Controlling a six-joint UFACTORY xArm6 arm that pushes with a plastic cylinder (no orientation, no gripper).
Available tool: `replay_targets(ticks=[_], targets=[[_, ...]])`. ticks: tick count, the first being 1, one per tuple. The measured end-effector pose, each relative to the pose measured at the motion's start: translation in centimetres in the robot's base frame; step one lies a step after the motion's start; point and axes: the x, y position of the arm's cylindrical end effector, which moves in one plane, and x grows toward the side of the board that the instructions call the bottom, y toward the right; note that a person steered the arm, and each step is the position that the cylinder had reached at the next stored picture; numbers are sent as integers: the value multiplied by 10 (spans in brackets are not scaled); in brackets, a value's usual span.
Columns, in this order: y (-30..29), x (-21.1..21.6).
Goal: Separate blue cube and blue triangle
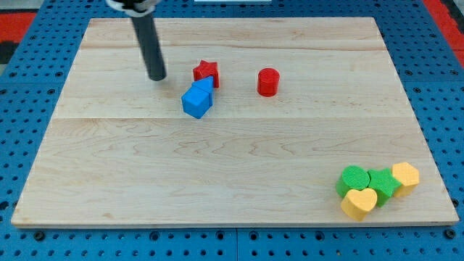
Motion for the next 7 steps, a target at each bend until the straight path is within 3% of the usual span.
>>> replay_targets(ticks=[2, 3, 4, 5, 6, 7], targets=[[94, 0], [58, 7], [-37, 33], [-68, 80], [-50, 124], [-43, 132]])
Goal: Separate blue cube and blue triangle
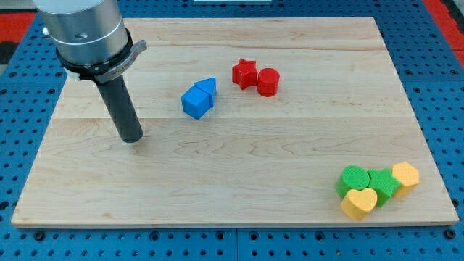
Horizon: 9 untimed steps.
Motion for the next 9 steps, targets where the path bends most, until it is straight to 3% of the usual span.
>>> replay_targets(ticks=[2, 4, 9], targets=[[6, -38], [17, -41], [134, -91]])
